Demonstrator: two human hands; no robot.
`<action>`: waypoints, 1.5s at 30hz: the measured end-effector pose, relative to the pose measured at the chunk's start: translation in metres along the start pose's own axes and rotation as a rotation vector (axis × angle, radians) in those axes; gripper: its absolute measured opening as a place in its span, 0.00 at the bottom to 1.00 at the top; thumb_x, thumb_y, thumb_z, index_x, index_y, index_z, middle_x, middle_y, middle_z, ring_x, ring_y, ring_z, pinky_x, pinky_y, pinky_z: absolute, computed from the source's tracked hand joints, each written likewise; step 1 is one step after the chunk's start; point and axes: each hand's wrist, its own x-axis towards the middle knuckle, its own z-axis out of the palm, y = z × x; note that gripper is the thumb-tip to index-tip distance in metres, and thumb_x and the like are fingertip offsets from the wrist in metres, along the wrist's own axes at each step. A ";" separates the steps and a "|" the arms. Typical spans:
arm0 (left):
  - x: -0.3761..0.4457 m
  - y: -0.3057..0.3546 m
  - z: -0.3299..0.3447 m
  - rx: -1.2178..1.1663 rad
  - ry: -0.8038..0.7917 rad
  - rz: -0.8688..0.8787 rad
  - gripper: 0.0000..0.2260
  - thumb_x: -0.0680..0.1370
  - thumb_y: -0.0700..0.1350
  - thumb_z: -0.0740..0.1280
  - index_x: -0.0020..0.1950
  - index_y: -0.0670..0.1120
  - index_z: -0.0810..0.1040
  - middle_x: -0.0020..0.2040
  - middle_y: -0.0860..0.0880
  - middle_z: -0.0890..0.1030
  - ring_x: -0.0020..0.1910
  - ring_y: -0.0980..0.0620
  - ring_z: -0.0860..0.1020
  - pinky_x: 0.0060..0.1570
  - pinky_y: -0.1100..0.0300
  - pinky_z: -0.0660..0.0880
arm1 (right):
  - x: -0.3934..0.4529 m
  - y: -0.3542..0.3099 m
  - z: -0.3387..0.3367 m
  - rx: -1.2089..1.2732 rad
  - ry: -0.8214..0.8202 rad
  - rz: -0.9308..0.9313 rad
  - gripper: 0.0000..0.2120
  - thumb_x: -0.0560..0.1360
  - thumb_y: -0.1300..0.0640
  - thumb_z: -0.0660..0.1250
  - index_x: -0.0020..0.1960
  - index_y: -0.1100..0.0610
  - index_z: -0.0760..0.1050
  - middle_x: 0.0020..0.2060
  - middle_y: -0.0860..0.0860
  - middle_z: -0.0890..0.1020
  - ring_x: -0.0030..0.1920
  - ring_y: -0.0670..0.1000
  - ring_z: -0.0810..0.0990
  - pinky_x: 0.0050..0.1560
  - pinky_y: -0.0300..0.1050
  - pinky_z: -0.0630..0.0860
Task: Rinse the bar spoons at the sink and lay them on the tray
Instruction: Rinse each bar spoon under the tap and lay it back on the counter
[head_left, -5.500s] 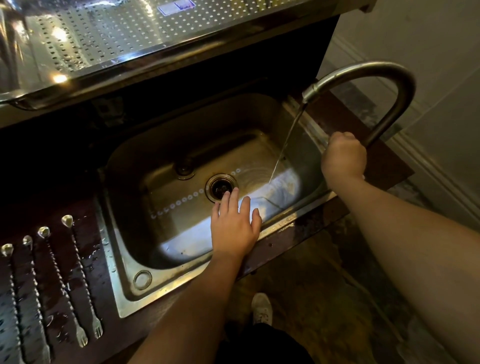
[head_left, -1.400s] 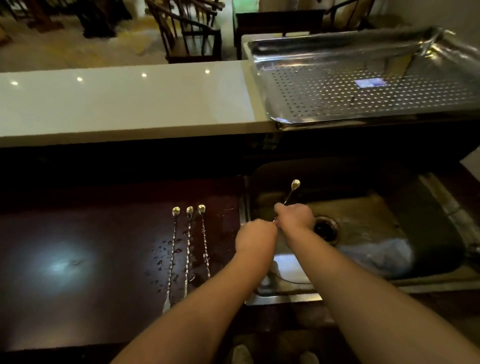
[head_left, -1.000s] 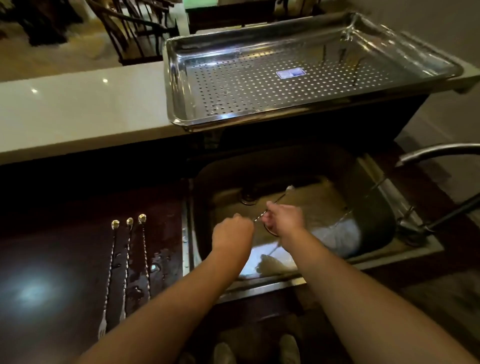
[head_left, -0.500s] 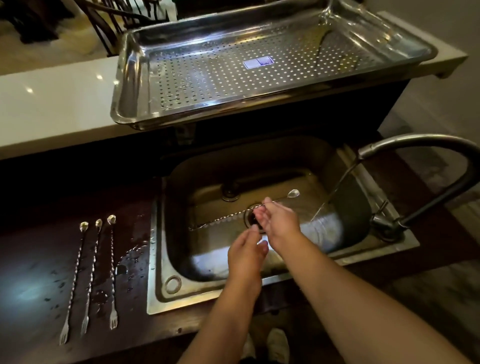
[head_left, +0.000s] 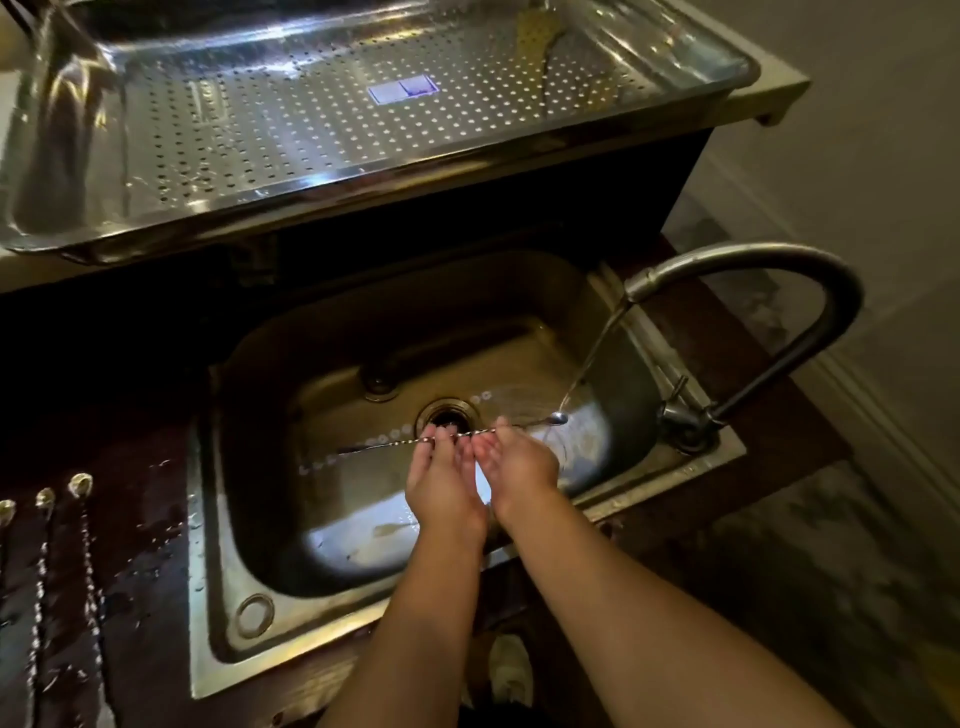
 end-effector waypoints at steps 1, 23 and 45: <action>0.000 -0.002 0.002 0.018 0.023 -0.014 0.07 0.78 0.38 0.66 0.56 0.44 0.77 0.41 0.47 0.81 0.38 0.53 0.80 0.32 0.65 0.79 | 0.003 0.000 -0.001 0.007 0.006 0.027 0.12 0.80 0.58 0.63 0.55 0.68 0.77 0.49 0.60 0.82 0.51 0.56 0.83 0.43 0.42 0.78; 0.000 -0.006 0.009 0.054 0.115 0.013 0.08 0.79 0.36 0.65 0.41 0.45 0.76 0.39 0.47 0.79 0.38 0.52 0.80 0.37 0.66 0.79 | 0.011 -0.012 -0.002 -0.083 0.148 -0.043 0.10 0.77 0.61 0.68 0.39 0.65 0.76 0.31 0.56 0.80 0.29 0.50 0.79 0.25 0.36 0.76; -0.007 -0.008 0.012 0.059 0.071 0.002 0.06 0.78 0.37 0.66 0.42 0.44 0.75 0.41 0.46 0.80 0.41 0.51 0.81 0.43 0.64 0.80 | 0.019 -0.051 -0.017 -0.238 0.327 -0.167 0.19 0.79 0.47 0.64 0.38 0.61 0.79 0.31 0.52 0.83 0.29 0.46 0.80 0.28 0.38 0.75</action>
